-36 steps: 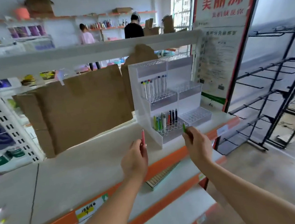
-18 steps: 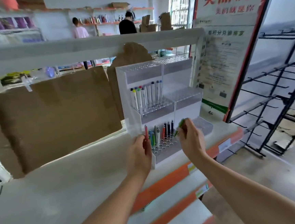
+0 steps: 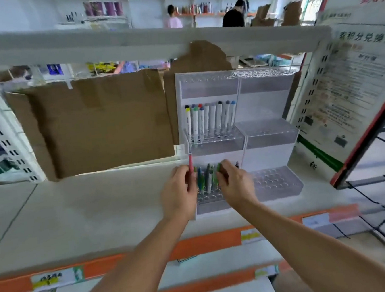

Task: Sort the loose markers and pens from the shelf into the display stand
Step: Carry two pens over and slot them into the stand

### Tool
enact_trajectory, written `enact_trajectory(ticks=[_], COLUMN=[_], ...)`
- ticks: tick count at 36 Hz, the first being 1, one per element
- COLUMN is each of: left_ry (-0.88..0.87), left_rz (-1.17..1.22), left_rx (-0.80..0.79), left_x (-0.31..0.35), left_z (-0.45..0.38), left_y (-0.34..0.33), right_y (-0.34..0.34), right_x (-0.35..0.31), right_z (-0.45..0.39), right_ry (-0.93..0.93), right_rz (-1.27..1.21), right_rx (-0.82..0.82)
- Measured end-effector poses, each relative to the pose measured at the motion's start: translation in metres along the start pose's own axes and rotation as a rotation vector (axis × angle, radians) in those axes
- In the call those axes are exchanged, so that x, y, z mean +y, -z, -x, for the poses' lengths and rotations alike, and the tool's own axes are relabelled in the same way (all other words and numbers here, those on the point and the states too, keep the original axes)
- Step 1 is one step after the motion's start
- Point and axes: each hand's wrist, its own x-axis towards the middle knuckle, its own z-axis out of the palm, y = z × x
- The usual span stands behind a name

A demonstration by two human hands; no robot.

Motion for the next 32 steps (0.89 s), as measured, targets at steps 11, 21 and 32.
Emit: enact_trajectory(ticks=[11,21,32], left_ry=[0.007,0.017,-0.067], left_rz=[-0.043,-0.066,-0.043], left_rx=[0.027,0.043,0.010], left_x=[-0.008,-0.011,0.002], left_z=[0.003,0.001,0.002], left_y=[0.003,-0.002,-0.014], right_y=[-0.007,-0.014,-0.005], right_x=[0.001,0.002,0.003], right_z=[-0.007,0.002,0.006], right_ry=[-0.085,-0.114,-0.033], right_rz=[0.159,0.191,-0.119], right_rx=[-0.096,-0.084,0.137])
